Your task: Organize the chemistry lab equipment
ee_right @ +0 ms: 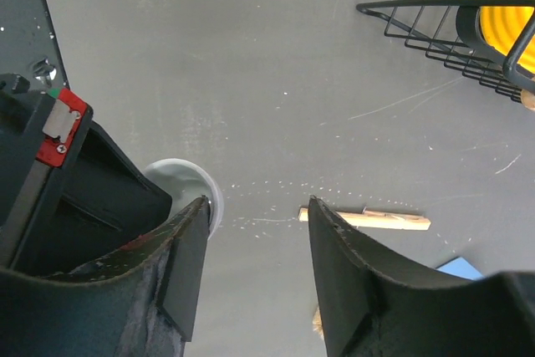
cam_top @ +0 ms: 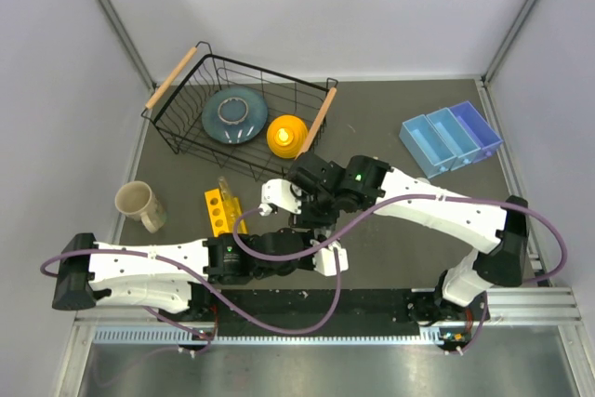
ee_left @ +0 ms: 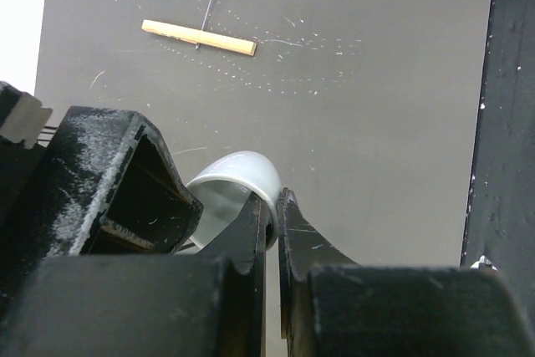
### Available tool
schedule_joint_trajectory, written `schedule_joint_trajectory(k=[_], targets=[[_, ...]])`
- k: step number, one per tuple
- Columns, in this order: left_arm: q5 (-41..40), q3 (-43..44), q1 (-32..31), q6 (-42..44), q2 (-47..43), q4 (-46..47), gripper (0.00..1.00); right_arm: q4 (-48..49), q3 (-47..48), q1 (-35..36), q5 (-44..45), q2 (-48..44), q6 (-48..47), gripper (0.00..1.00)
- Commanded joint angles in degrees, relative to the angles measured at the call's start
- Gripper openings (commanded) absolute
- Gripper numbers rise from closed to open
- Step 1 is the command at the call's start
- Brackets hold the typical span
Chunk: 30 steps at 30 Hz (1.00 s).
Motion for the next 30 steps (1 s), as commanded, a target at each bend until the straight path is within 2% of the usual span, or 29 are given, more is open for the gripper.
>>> schedule_joint_trajectory(k=[1, 3, 6, 13, 14, 15, 17, 18, 20, 21, 26, 30], targets=[[-3.8, 3.2, 0.0, -0.5, -1.2, 0.2, 0.00, -7.1, -1.5, -0.4, 6.0, 1.1, -1.5, 0.55], [-4.0, 3.2, 0.0, -0.2, -1.2, 0.2, 0.00, -7.2, -1.6, -0.5, 5.9, 1.1, -1.3, 0.65], [-4.0, 3.2, 0.0, 0.4, -1.2, 0.0, 0.00, -7.4, -1.6, -0.5, 5.7, 1.3, -1.1, 0.71], [-4.8, 3.1, 0.0, 0.5, -1.6, -0.3, 0.00, -7.8, -1.9, -0.4, 5.3, 2.1, -0.9, 0.67], [-5.1, 3.0, 0.0, 0.4, -1.7, -0.3, 0.00, -8.2, -1.9, -0.4, 5.1, 2.3, -0.7, 0.63], [-5.2, 3.1, 0.0, 0.4, -2.0, -0.3, 0.00, -8.3, -2.0, -0.4, 4.5, 2.5, -0.6, 0.53], [-5.5, 3.1, 0.0, 0.4, -2.2, -0.3, 0.00, -8.6, -1.9, -0.4, 4.2, 2.8, -0.4, 0.43], [-5.7, 3.1, 0.0, 0.3, -2.3, -0.2, 0.00, -8.6, -1.9, -0.4, 3.9, 2.9, -0.3, 0.34], [-5.9, 3.0, 0.0, 0.1, -2.6, -0.2, 0.00, -8.6, -1.6, -0.4, 3.9, 3.0, -0.2, 0.27], [-5.9, 2.9, 0.0, -0.1, -2.7, -0.1, 0.00, -8.6, -1.4, -0.5, 4.0, 3.1, -0.2, 0.20], [-5.1, 2.6, 0.0, -1.5, -2.9, -0.2, 0.07, -8.5, -1.0, -0.4, 3.7, 2.7, -0.3, 0.03], [-4.1, 1.8, 0.0, -2.4, -3.6, 0.5, 0.22, -8.5, -0.9, -0.5, 2.1, 2.6, -0.2, 0.00]])
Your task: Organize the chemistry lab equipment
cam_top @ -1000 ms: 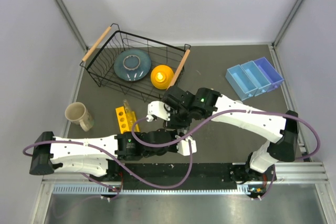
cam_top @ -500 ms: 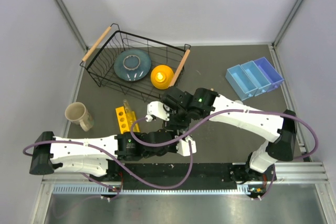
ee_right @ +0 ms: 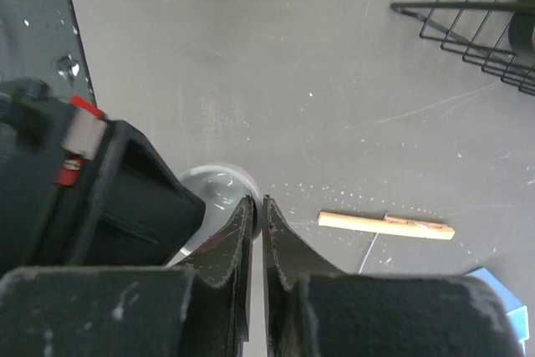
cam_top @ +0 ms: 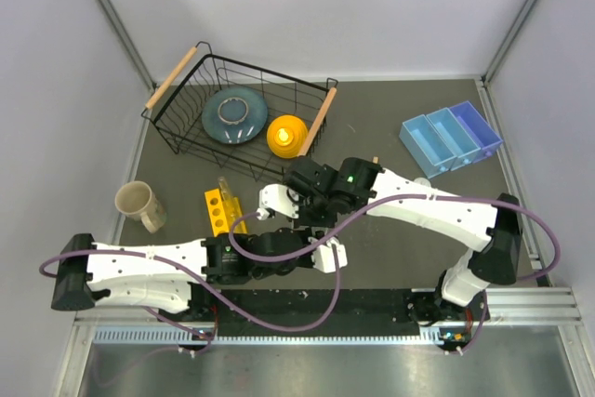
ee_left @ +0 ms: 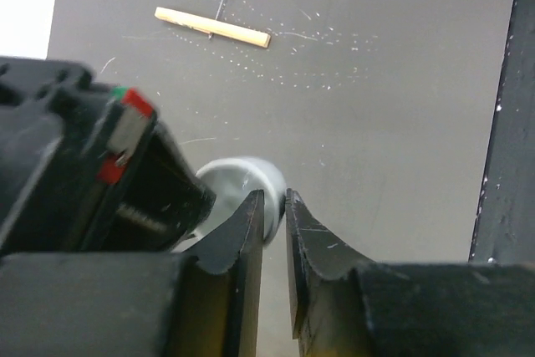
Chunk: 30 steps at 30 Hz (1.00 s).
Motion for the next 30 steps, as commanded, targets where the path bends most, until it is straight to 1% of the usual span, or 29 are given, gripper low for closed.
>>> schedule_joint_trajectory(k=[1, 4, 10, 15, 17, 22, 24, 25, 26, 29, 30], targets=[[-1.7, 1.5, -0.2, -1.8, -3.6, 2.0, 0.28, -8.3, -0.6, -1.1, 4.3, 0.5, -1.3, 0.00], [-1.8, 1.1, -0.2, -2.4, -4.1, 2.2, 0.35, -8.4, -0.4, -1.2, 3.7, 0.4, -1.3, 0.00], [-2.0, 0.4, -0.2, -3.1, -4.9, 2.3, 0.37, -8.4, -0.7, -1.2, 3.0, 0.3, -1.1, 0.00], [0.0, 0.0, -0.2, -3.3, -7.1, 2.2, 0.48, -8.3, -0.6, -4.0, 1.8, 0.1, -0.8, 0.00], [0.5, -0.5, -0.2, -3.2, -8.7, 1.9, 0.50, -8.2, -0.2, -6.2, 0.7, -0.6, -0.6, 0.00], [2.5, -3.5, -0.2, -2.7, -11.8, 1.3, 0.62, -8.3, 0.0, -10.7, -2.9, -2.7, -0.3, 0.00], [2.5, -4.3, -0.2, -2.8, -12.9, 1.0, 0.64, -8.3, -0.1, -13.4, -4.5, -3.5, -0.3, 0.00], [2.0, -4.4, -0.2, -3.2, -13.6, 1.0, 0.67, -8.3, 0.0, -14.6, -5.2, -4.0, -0.2, 0.00], [1.8, -4.5, -0.2, -3.3, -13.9, 0.9, 0.68, -8.2, 0.0, -17.6, -6.1, -4.3, -0.1, 0.00], [0.3, -5.6, -0.2, -4.2, -15.1, 1.6, 0.69, -7.6, 0.2, -22.9, -11.7, -6.0, 0.1, 0.00], [-0.7, -5.9, -0.2, -5.7, -15.5, 2.2, 0.71, -7.0, -0.1, -26.8, -12.8, -6.7, 0.3, 0.00]])
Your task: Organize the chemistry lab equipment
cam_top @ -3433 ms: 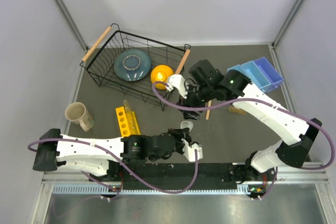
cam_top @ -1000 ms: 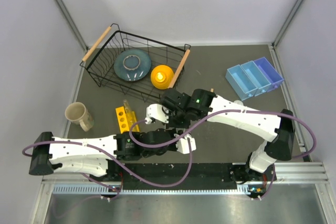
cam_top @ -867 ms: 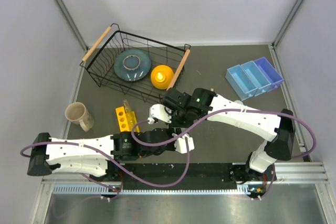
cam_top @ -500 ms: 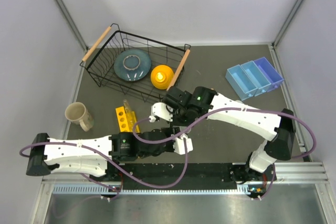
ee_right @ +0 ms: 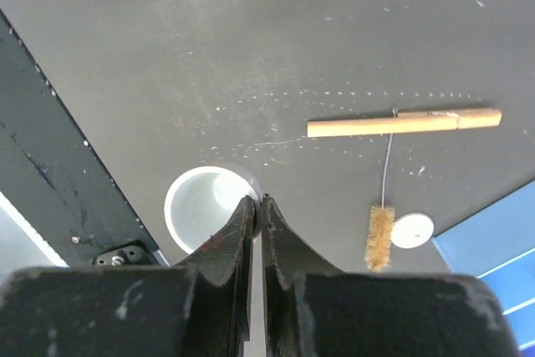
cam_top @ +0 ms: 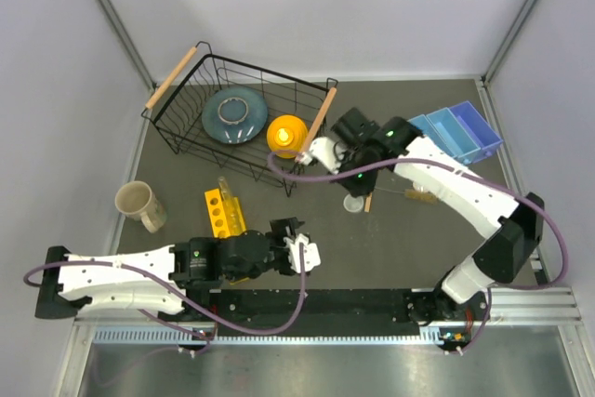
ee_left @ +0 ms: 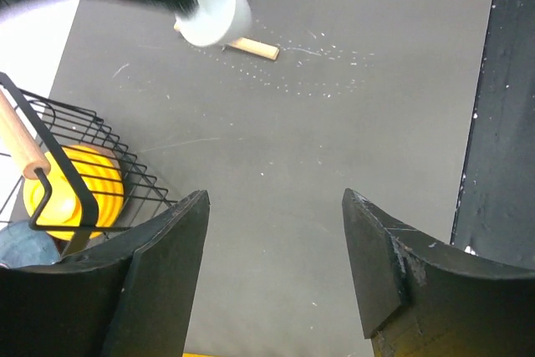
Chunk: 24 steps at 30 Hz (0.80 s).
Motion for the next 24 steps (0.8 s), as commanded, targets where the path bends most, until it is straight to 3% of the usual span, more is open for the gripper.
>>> schedule_joint_trajectory(k=[1, 5, 10, 13, 24], targets=[[-3.2, -1.6, 0.1, -4.4, -2.6, 3.2, 0.74, 2.5, 0.0, -10.8, -8.2, -6.4, 0.5, 0.00], [-9.4, -2.1, 1.0, -11.8, -2.8, 4.9, 0.99, 8.8, -1.8, -23.0, -13.6, -9.8, 1.5, 0.00], [-1.8, 1.2, 8.2, -24.9, 1.1, 2.2, 0.99, 17.6, -3.6, -41.2, -16.7, -10.1, 4.1, 0.00], [2.3, 4.1, 13.4, -32.5, 5.0, 0.3, 0.99, 24.0, -4.4, -48.1, -17.0, -8.8, 8.0, 0.00], [8.4, 9.2, 14.5, -41.9, 14.1, 1.4, 0.99, 33.9, -5.1, -57.7, -12.4, 0.0, 16.1, 0.01]])
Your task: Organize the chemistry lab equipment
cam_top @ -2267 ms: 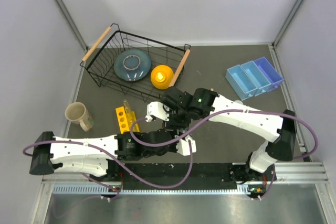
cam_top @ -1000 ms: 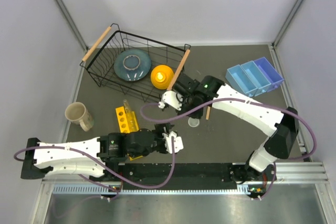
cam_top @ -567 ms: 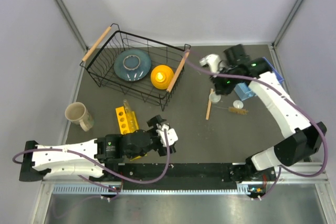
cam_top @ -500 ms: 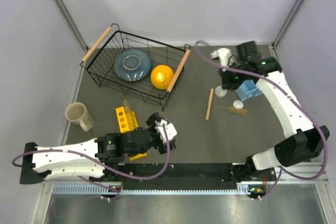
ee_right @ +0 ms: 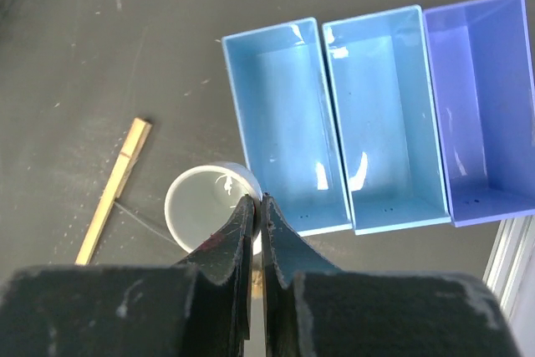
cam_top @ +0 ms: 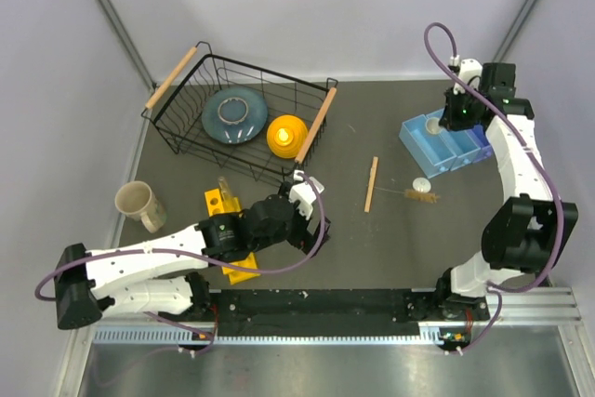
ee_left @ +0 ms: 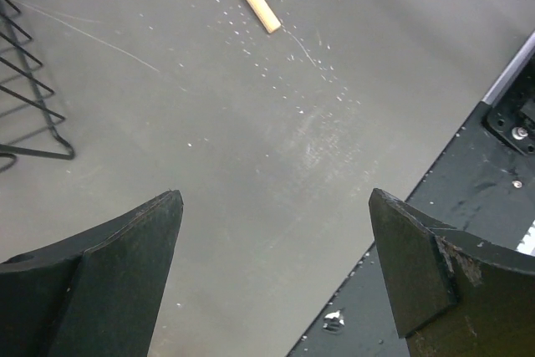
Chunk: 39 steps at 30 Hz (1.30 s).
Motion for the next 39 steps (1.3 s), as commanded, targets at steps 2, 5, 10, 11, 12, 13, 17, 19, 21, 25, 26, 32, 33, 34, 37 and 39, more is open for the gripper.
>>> schedule_joint_trajectory(k=[2, 5, 10, 11, 12, 13, 17, 19, 21, 25, 26, 32, 33, 34, 37, 39], targets=[[3.3, 1.3, 0.1, -6.7, 1.0, 2.8, 0.99, 6.7, -0.1, -4.0, 1.3, 2.8, 4.3, 0.01], [3.9, 0.3, 0.1, -8.3, 0.8, 3.2, 0.99, 7.2, 0.5, -5.4, 1.2, 4.7, 4.6, 0.01], [4.0, -0.6, 0.1, -9.2, 0.5, 3.4, 0.99, 7.5, 0.0, -5.8, 2.2, 6.1, 3.3, 0.02], [4.0, -0.7, 0.1, -9.4, 0.4, 3.3, 0.99, 7.9, -0.1, -5.9, 2.7, 6.3, 3.3, 0.02], [4.2, -0.6, 0.1, -9.4, 0.5, 3.4, 0.99, 8.1, -0.1, -6.4, 3.1, 6.7, 3.7, 0.02], [4.3, -0.7, 0.1, -9.4, 0.5, 3.4, 0.99, 8.4, 0.0, -6.9, 3.2, 7.8, 4.0, 0.02], [5.3, -0.8, 0.1, -9.4, 0.6, 3.1, 0.99, 8.6, 1.7, -9.3, 2.7, 11.1, 5.3, 0.02], [5.7, -1.0, 0.1, -9.6, 0.6, 3.1, 0.99, 8.6, 2.3, -10.5, 2.8, 12.2, 5.3, 0.03], [5.8, -1.2, 0.1, -10.0, 0.5, 3.2, 0.99, 8.6, 3.5, -11.4, 2.8, 13.9, 5.5, 0.03], [6.4, -1.5, 0.1, -10.4, 0.6, 3.1, 0.99, 8.7, 6.9, -14.0, 2.1, 16.4, 6.0, 0.03], [6.3, -1.4, 0.1, -10.5, 0.8, 3.2, 0.99, 8.8, 7.5, -14.8, 1.9, 16.6, 6.0, 0.03], [6.7, -1.2, 0.1, -10.8, 1.5, 3.2, 0.99, 8.7, 10.3, -16.7, 0.0, 18.3, 6.2, 0.03], [6.8, -1.1, 0.1, -10.9, 1.6, 3.2, 0.99, 8.7, 10.7, -16.9, 0.2, 18.3, 6.3, 0.03], [6.9, -1.1, 0.1, -10.9, 1.8, 3.1, 0.99, 8.9, 11.3, -16.9, 0.8, 19.0, 6.3, 0.03], [7.1, -0.9, 0.1, -10.9, 2.4, 3.1, 0.99, 9.6, 13.4, -17.0, 2.0, 21.4, 6.4, 0.04], [7.1, -0.6, 0.1, -10.9, 2.7, 3.1, 0.99, 9.6, 15.1, -17.0, 2.7, 23.5, 6.8, 0.04]])
